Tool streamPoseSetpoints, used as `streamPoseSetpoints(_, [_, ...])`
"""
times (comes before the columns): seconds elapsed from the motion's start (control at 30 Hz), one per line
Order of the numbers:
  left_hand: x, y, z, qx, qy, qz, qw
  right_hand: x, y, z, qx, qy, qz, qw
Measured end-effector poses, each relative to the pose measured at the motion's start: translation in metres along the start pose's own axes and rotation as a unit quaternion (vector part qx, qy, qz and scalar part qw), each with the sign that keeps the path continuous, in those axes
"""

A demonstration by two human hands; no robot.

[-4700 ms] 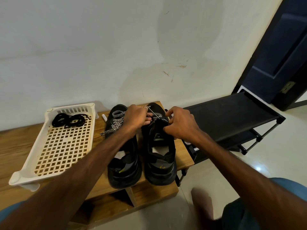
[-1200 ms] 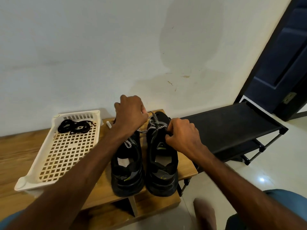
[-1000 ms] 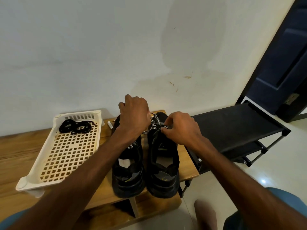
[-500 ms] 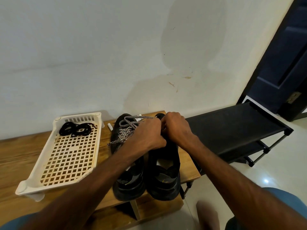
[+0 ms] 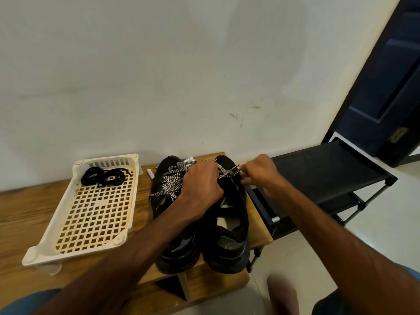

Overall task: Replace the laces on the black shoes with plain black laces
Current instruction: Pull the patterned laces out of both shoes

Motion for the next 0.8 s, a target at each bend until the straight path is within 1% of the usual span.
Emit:
streamPoseSetpoints(0.03, [0.0, 0.0, 0.001, -0.001, 0.002, 0.001, 1.0, 0.002, -0.008, -0.001, 0.007, -0.002, -0.018, 1.0])
streamPoseSetpoints(0.07, [0.0, 0.001, 0.001, 0.002, 0.004, 0.001, 1.0, 0.003, -0.009, 0.001, -0.022, -0.023, -0.006, 0.999])
streamPoseSetpoints(0.13, [0.001, 0.004, 0.001, 0.001, 0.004, 0.001, 1.0, 0.0, 0.003, 0.006, -0.082, -0.077, 0.055, 0.992])
streamPoseSetpoints(0.17, [0.001, 0.005, 0.003, -0.003, 0.002, 0.001, 1.0, -0.005, 0.015, 0.006, -0.08, -0.072, 0.1, 0.989])
streamPoseSetpoints(0.23, [0.002, 0.008, 0.005, -0.009, 0.004, 0.003, 1.0, -0.012, 0.037, -0.005, -0.089, -0.007, 0.185, 0.979])
streamPoseSetpoints(0.3, [0.003, 0.007, 0.004, -0.004, 0.02, -0.002, 1.0, -0.022, 0.052, -0.019, -0.169, 0.038, 0.232, 0.957])
streamPoseSetpoints(0.33, [0.003, 0.005, 0.003, 0.002, 0.029, -0.009, 1.0, -0.026, 0.056, -0.024, -0.212, 0.038, 0.241, 0.946])
streamPoseSetpoints(0.4, [0.005, 0.002, 0.002, 0.018, 0.041, -0.018, 0.999, -0.029, 0.061, -0.028, -0.274, 0.014, 0.236, 0.932])
streamPoseSetpoints(0.5, [0.007, 0.004, 0.0, 0.022, 0.057, -0.013, 0.998, -0.026, 0.068, -0.029, -0.33, -0.006, 0.224, 0.917])
streamPoseSetpoints(0.6, [0.007, 0.003, -0.001, 0.029, 0.074, -0.024, 0.997, -0.028, 0.073, -0.034, -0.351, -0.001, 0.229, 0.908])
streamPoseSetpoints(0.8, [0.008, -0.001, -0.003, 0.037, 0.089, -0.033, 0.995, -0.031, 0.074, -0.034, -0.363, -0.036, 0.211, 0.907])
Point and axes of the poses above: each hand's wrist, its own x-axis towards the middle knuckle, its own z-axis out of the back of the hand, y = z × x, the point moved 7 cm from there along x, towards the middle knuckle, and after that the axes turned 13 degrees about -x, right-handed, at the moved point
